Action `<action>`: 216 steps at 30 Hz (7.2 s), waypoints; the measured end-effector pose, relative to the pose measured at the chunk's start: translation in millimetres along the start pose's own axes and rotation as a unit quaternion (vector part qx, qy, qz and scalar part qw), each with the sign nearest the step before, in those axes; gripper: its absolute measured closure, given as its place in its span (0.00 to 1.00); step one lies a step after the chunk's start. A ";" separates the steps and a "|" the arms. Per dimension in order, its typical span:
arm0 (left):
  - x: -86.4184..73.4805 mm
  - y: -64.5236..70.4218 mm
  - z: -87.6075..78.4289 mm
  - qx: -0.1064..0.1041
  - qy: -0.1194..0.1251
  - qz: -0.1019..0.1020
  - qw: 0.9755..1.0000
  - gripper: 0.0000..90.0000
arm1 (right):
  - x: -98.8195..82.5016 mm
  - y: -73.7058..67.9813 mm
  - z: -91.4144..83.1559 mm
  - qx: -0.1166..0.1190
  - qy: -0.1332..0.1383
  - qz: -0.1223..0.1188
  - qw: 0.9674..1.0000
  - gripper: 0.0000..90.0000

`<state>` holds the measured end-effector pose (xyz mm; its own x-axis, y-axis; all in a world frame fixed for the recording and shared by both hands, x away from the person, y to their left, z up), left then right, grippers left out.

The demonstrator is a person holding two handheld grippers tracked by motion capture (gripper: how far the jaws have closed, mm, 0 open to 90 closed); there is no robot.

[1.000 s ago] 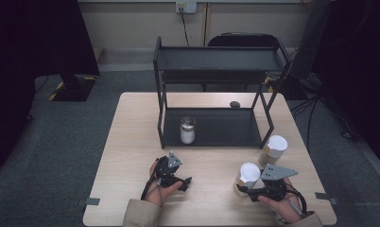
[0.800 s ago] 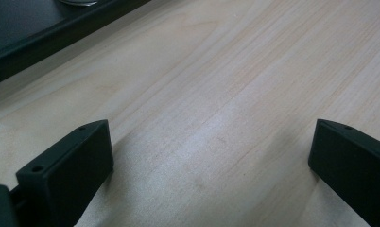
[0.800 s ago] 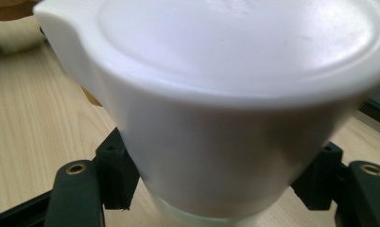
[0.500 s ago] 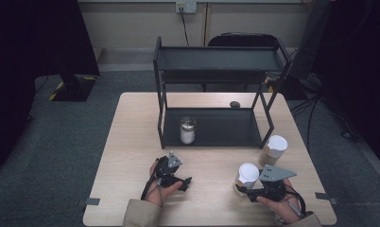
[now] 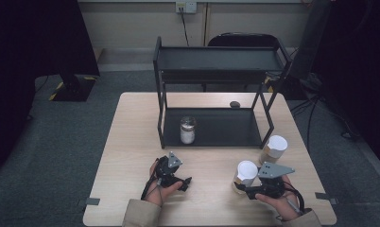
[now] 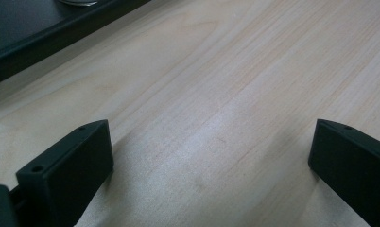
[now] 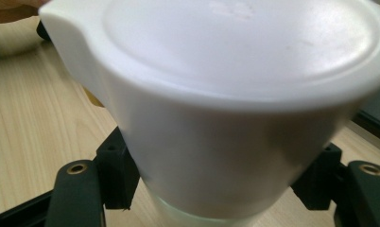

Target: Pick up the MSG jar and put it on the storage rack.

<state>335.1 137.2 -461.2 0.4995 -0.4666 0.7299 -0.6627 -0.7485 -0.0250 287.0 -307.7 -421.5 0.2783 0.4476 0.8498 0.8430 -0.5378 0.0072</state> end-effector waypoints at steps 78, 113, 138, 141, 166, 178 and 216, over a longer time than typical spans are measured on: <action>0.0 0.0 0.0 0.000 0.000 0.000 1.000 0.00 | 63.3 41.5 54.8 -0.069 0.011 0.076 0.995 0.34; 0.0 0.0 0.0 0.000 0.000 0.000 1.000 0.00 | 86.9 56.8 92.7 -0.092 0.005 0.074 0.993 0.34; 0.0 0.0 0.0 0.000 0.000 0.000 1.000 0.00 | 98.9 66.8 109.2 -0.114 0.010 0.070 0.991 0.34; 0.0 0.0 0.0 0.000 0.000 0.000 1.000 0.00 | 99.9 67.9 111.9 -0.115 0.007 0.068 0.991 0.34; 0.0 0.0 0.0 0.000 0.000 0.000 1.000 0.00 | 99.5 74.7 129.5 -0.124 0.003 0.076 0.989 0.34; -0.1 0.0 0.0 0.000 0.000 0.000 1.000 0.00 | 98.0 77.2 135.3 -0.125 0.003 0.071 0.990 0.34; -0.1 0.0 0.0 0.000 0.000 0.000 1.000 0.00 | 93.0 78.5 140.3 -0.123 0.004 0.067 0.990 0.34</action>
<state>335.0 137.2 -461.2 0.4998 -0.4660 0.7301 -0.6625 -0.7487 -0.0243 443.6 -208.1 -415.8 0.3745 0.3554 0.8564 0.6614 -0.7497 0.0219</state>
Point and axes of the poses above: each handheld gripper's, and its own axes: z roughly forward along the jaws, x roughly out of its top, y roughly to its right, the point moved 6 cm from there along z, roughly forward along the jaws, and after that the axes turned 3 degrees about x, right-handed, at the moved point
